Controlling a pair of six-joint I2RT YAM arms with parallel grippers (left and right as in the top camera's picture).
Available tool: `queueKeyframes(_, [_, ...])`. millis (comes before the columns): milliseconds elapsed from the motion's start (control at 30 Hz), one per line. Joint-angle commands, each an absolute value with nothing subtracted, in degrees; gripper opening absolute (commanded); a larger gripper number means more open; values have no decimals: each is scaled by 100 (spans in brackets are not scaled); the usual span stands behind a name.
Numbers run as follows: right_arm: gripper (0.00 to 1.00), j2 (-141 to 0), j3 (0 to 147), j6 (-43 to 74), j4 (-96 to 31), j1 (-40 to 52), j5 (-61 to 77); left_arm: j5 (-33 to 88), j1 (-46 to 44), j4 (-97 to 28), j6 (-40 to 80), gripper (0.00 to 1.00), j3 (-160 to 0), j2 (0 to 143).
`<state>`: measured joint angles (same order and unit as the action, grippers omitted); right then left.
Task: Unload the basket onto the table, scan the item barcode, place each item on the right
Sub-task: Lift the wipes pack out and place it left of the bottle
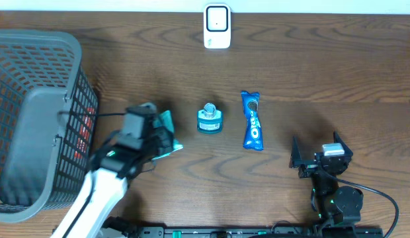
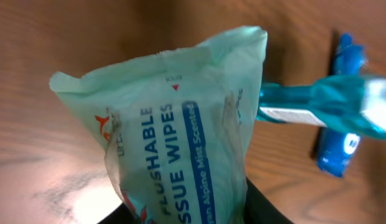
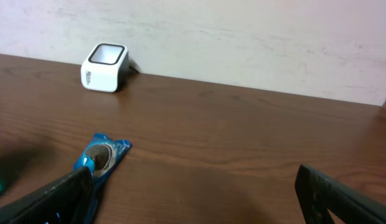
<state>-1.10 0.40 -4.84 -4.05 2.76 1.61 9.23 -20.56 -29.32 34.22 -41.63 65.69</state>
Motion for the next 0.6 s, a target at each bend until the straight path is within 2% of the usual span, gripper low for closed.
queueKeyframes(0, [99,-113,34,-521,-429,309,143,176,-2440,-2526,3933,22,-4174,7419])
queueKeyframes(200, [99,-113,34,-521,-429,309,143,137,-2613,-2154,4174,22,-4174,8672])
queueKeyframes(267, [99,-113,32,-521,-427,309,143,139,-2611,-2152,4169,42,-4191,8781])
queueKeyframes(300, [99,-113,34,-521,-429,309,143,139,-2611,-2152,4169,59,-4206,8768])
queueKeyframes(367, [99,-113,34,-521,-427,309,143,150,-2613,-2311,4132,72,-4364,8573])
queueKeyframes(467, [99,-113,34,-521,-429,309,143,148,-2613,-2875,3844,96,-4803,8097])
queueKeyframes(567, [99,-113,34,-521,-427,309,143,64,-2611,-3728,3577,99,-5533,7520])
